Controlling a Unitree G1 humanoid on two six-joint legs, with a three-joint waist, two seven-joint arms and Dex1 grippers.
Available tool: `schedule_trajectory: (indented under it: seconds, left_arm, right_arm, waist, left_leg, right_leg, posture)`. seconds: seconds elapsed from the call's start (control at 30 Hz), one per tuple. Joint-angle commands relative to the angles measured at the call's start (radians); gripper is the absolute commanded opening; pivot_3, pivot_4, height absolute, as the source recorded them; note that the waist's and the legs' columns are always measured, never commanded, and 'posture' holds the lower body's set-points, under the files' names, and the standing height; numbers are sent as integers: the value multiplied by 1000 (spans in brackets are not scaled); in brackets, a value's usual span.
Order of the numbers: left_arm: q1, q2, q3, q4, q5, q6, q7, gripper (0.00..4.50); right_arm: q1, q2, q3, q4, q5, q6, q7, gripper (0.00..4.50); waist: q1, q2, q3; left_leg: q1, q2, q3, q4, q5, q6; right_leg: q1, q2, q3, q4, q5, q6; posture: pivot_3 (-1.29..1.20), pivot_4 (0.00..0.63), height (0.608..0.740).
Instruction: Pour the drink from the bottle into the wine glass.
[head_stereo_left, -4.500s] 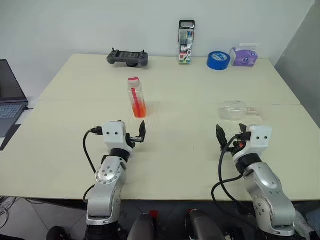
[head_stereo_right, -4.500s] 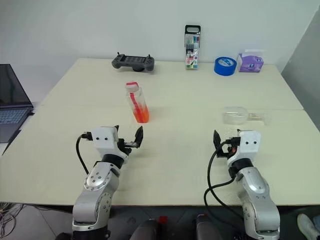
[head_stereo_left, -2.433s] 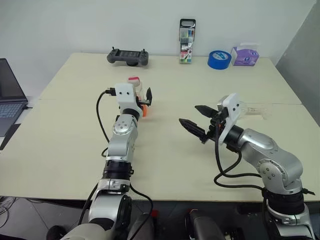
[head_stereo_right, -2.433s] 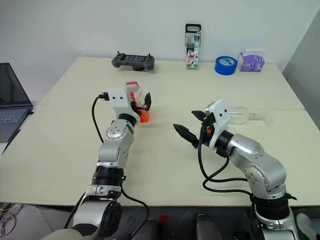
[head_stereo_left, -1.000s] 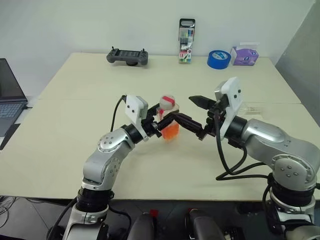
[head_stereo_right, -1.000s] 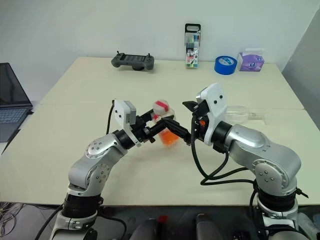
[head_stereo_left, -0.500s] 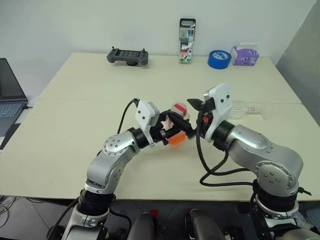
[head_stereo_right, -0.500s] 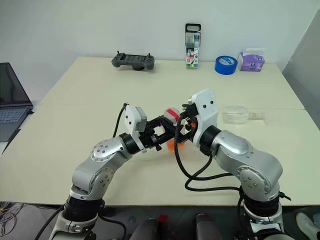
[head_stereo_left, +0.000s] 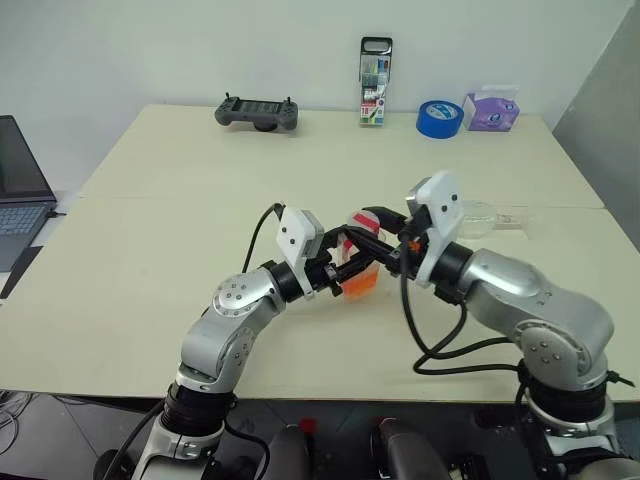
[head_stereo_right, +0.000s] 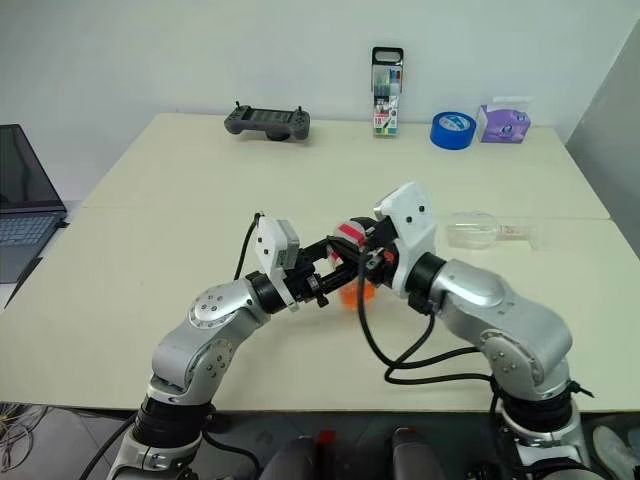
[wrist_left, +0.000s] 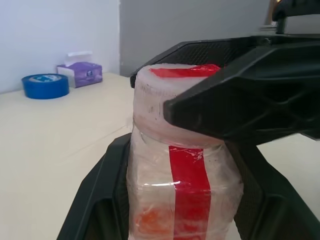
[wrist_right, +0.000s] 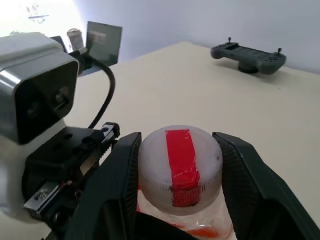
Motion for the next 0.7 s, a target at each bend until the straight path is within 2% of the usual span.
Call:
schedule_trajectory:
  seconds: [0.03, 0.17, 0.23, 0.3, 0.53, 0.57, 0.7]
  left_arm:
    - [-6, 3, 18, -26, -23, -1, -7, 2140]
    - [-10, 7, 17, -26, -30, 3, -14, 2140]
    - [-13, 11, 19, -24, -30, 3, -17, 2140]
    - [-19, 14, 21, -16, -27, 1, -16, 2140]
    - [-21, 7, 25, 4, -12, -16, 6, 2140]
    - [-22, 5, 25, 6, -11, -16, 9, 2140]
    - [-27, 0, 19, 24, -6, -22, 8, 2140]
  right_arm:
    - [-66, -83, 4, 73, 89, -75, 326, 1940]
    - [-120, -94, 39, 192, 1, -191, 425, 1940]
    - [-140, -92, 67, 242, -102, -241, 382, 1940]
    - [-134, -88, 58, 238, -122, -266, 373, 1940]
    - [-92, -16, -10, 104, -83, -177, 158, 4304]
    - [-87, 1, -16, 78, -73, -159, 120, 4481]
    - [-54, 70, -1, -66, -98, -29, -97, 4500]
  waist:
    - [0, 0, 0]
    - [-3, 0, 0]
    - [-3, 1, 1]
    - [-1, 1, 1]
    - [2, 1, 1]
    - [2, 1, 1]
    - [2, 1, 1]
  left_leg:
    - [0, 0, 1, 0, 0, 0]
    - [2, 1, 2, 0, 0, 0]
    - [3, 1, 2, -1, 0, 0]
    - [2, 2, 1, -1, 0, 0]
    - [0, -1, -1, 0, 0, 0]
    - [0, -1, -1, 0, 0, 0]
    - [0, 0, -3, 0, 0, 0]
  right_leg:
    - [0, 0, 0, 0, 0, 0]
    - [0, 2, 0, 1, 0, 0]
    - [0, 4, 0, 2, -1, 2]
    - [0, 4, 0, 2, -1, 1]
    - [0, -2, 0, 1, 0, 0]
    - [0, -2, 1, 0, 0, 0]
    - [0, -4, 1, 1, 0, 0]
  posture:
    - [0, 150, 740]
    - [0, 150, 740]
    - [0, 150, 740]
    - [0, 150, 740]
    - [0, 150, 740]
    - [0, 150, 740]
    - [0, 150, 740]
